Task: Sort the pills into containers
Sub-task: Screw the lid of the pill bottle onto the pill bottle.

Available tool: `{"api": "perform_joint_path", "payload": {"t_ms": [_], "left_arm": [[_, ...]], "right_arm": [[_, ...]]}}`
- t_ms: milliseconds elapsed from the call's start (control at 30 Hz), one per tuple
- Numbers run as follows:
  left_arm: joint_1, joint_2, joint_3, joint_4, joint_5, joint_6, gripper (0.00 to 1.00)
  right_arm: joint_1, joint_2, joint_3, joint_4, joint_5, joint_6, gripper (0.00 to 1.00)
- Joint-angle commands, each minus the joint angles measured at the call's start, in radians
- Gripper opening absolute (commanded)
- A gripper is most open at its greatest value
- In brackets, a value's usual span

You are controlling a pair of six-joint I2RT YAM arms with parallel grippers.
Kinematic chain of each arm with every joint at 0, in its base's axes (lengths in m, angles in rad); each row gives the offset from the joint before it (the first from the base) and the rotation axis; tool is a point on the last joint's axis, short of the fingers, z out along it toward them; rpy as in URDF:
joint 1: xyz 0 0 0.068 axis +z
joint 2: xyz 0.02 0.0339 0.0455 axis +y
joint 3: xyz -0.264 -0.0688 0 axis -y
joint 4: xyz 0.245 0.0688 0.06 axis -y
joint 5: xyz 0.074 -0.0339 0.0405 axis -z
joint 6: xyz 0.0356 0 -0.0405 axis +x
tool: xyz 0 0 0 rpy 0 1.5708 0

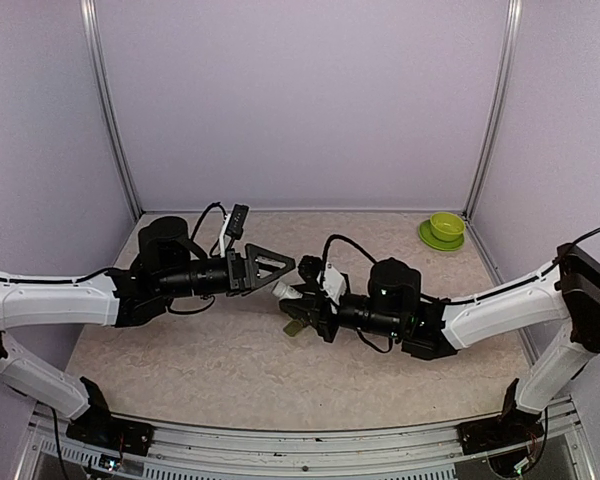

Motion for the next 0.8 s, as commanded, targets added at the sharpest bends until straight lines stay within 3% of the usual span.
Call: {"api": "perform_joint_path", "payload": {"t_ms": [0,300,600,767], "left_arm": [[0.014,-0.030,0.026,-0.085,0.043,0.036,0.93],[0.026,-0.019,0.077,-0.234,0.088,0.061,0.85],[0.027,0.020,0.099,-0.227,0.140,0.036,0.64],[0.027,0.046,0.106,-0.234,0.151,0.033,0.62]], "right_arm": [[0.008,-0.077,-0.019,-0.060,0.024,-0.084,0.00],[0.008,-0.139,-0.017,-0.128,0.069,-0.168,0.00],[0.008,-0.146,-0.001,-0.169,0.074,-0.206,0.00],[0.008,-0.151,-0.001,-0.173,0.063,-0.207,0.00]]}}
